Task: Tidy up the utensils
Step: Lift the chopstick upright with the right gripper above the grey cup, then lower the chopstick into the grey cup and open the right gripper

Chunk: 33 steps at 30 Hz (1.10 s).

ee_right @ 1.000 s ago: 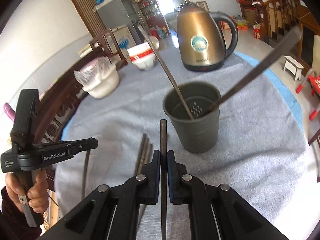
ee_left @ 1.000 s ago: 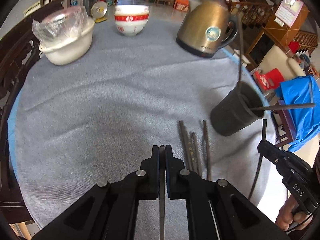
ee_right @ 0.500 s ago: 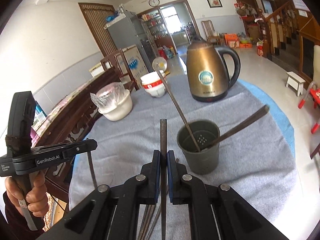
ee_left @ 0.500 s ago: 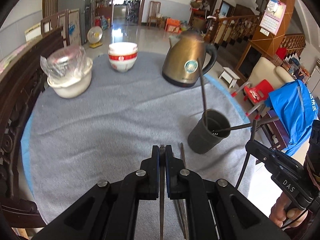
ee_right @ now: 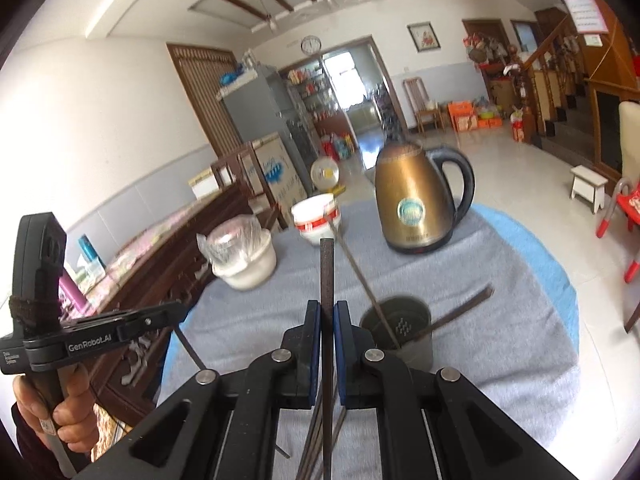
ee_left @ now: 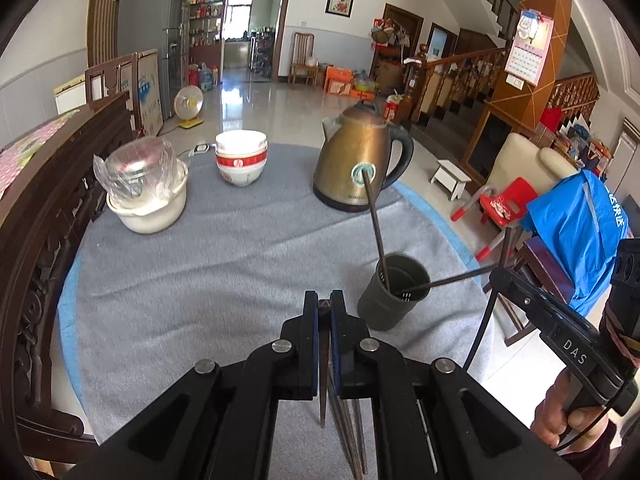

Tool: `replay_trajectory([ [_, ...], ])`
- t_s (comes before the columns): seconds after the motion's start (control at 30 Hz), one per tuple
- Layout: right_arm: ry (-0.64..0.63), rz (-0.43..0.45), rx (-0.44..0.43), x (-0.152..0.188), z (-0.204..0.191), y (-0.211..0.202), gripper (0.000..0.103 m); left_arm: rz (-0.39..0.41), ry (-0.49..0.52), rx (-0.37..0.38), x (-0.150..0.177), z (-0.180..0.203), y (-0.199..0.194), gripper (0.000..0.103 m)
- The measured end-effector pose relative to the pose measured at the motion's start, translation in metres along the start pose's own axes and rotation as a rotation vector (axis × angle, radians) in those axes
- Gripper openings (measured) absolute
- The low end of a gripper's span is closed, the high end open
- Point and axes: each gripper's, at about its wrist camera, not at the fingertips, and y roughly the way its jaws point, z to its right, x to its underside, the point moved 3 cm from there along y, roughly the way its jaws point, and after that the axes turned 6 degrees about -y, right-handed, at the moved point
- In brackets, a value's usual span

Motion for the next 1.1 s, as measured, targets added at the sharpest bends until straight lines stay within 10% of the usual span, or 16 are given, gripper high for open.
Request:
replay_trajectory([
  [1.1,0.083,0.464,0.362,-0.080,0.039,0.007,0.007,0.304,-0.132,0.085,-0.098,0.060,-0.006,0.006],
])
